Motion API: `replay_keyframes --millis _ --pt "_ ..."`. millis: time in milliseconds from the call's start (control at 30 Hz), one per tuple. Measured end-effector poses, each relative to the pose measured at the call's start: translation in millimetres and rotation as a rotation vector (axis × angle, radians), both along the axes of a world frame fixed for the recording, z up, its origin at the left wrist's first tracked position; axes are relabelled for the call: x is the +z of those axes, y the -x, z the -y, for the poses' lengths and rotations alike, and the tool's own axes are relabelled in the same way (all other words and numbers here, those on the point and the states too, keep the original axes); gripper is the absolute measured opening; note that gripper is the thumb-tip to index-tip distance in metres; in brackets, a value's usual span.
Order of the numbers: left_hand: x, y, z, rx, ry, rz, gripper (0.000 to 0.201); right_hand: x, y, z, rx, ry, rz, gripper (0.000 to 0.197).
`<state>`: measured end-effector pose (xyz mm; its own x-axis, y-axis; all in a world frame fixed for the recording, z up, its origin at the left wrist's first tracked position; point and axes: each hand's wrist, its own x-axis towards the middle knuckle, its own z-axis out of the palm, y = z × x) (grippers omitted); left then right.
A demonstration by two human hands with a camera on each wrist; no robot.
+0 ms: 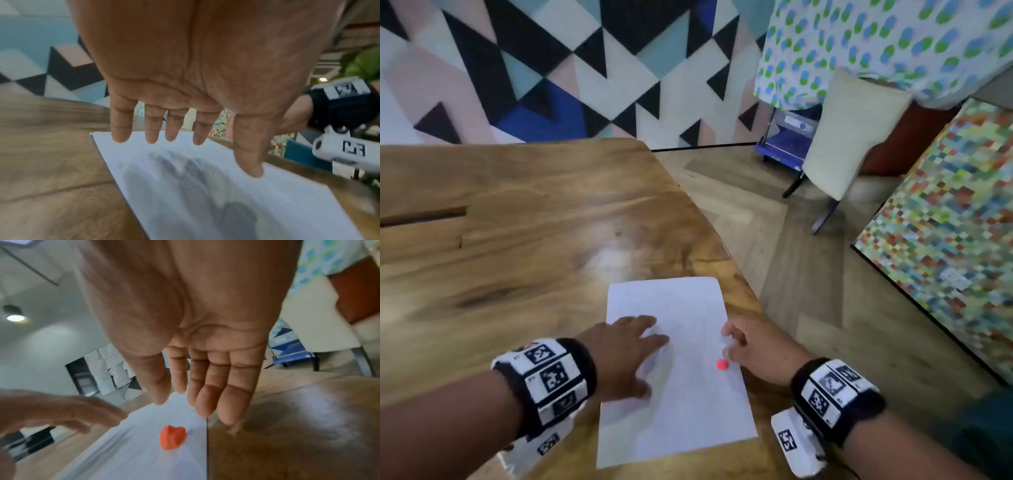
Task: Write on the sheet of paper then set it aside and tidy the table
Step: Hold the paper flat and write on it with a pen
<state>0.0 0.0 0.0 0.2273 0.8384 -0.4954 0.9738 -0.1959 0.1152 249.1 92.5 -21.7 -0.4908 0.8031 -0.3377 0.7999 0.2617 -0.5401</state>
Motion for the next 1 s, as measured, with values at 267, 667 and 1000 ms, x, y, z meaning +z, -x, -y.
replay_keyframes --millis 267,667,1000 --pt "-31.8 -15.1 14.0 -0.015 -0.061 -0.121 0.108 -1.8 16.1 20.0 0.182 -0.183 0.273 0.008" --pt "-41.8 -33.9 17.4 -0.131 -0.059 -0.21 0.137 -23.4 -12.2 50.5 0.192 -0.338 0.236 0.011" --pt "-47.5 -35.0 23.3 -0.107 -0.06 -0.177 0.129 -17.4 6.8 68.5 0.269 -0.293 0.135 0.009"
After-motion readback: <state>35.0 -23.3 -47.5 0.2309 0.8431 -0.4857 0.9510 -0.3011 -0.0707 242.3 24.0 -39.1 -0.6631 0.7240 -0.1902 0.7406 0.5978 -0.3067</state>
